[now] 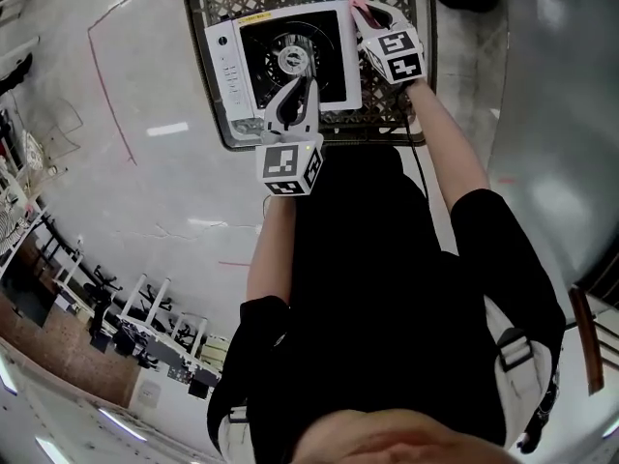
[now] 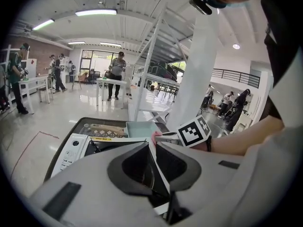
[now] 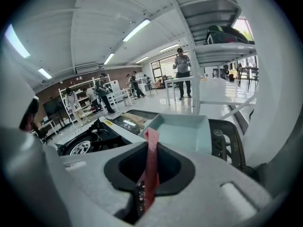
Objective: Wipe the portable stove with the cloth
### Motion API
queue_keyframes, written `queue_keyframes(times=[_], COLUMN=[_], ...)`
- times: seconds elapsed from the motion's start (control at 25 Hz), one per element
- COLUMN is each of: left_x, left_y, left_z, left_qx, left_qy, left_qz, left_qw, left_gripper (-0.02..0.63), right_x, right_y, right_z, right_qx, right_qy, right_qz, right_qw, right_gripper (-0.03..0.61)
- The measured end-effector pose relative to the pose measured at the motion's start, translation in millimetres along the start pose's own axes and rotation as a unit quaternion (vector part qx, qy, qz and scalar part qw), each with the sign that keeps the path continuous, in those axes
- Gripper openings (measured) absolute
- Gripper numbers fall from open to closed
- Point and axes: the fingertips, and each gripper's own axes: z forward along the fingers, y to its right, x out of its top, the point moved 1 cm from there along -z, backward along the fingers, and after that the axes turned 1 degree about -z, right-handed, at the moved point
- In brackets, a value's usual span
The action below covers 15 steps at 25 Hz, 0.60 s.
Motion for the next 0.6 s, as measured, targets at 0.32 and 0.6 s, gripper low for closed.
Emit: queue_keyframes(times=[0.32, 0.6], left_x=[1, -7], left_y=[-3, -5], left_z=[-2, -4], left_qx=[0.008, 0.004], left_qy=[0.010, -0.001], left_qz=[0.002, 0.001], left_qw=[0.9999, 1.0000], left_gripper=[0.046, 0.046], right_x=[-10, -14], right_y=[-13, -16], right_z=[2, 1], right_qx=[0.021, 0.015], right_qy=[-0.006, -0.004], right_qz=[0.003, 0.010], right_qw=[1.000, 1.000], right_gripper=[0.034, 0.034])
